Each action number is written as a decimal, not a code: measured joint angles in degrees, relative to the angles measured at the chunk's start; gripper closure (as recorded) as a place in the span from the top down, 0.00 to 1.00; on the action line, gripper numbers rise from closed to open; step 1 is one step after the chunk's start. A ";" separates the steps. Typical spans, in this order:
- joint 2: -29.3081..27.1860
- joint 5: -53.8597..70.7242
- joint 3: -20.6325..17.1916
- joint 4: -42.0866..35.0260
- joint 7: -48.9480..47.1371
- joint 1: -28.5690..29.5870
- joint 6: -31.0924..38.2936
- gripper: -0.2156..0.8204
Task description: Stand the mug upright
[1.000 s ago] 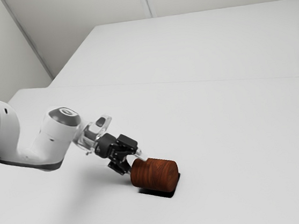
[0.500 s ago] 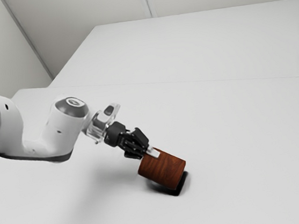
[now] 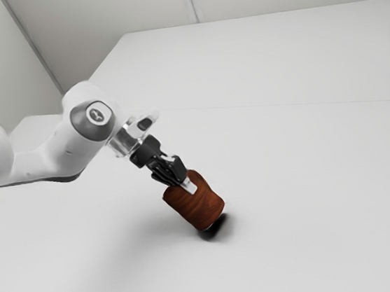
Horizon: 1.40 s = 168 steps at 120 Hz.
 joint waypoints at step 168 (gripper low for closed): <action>3.81 36.15 0.52 1.57 -27.69 -2.35 15.36 0.56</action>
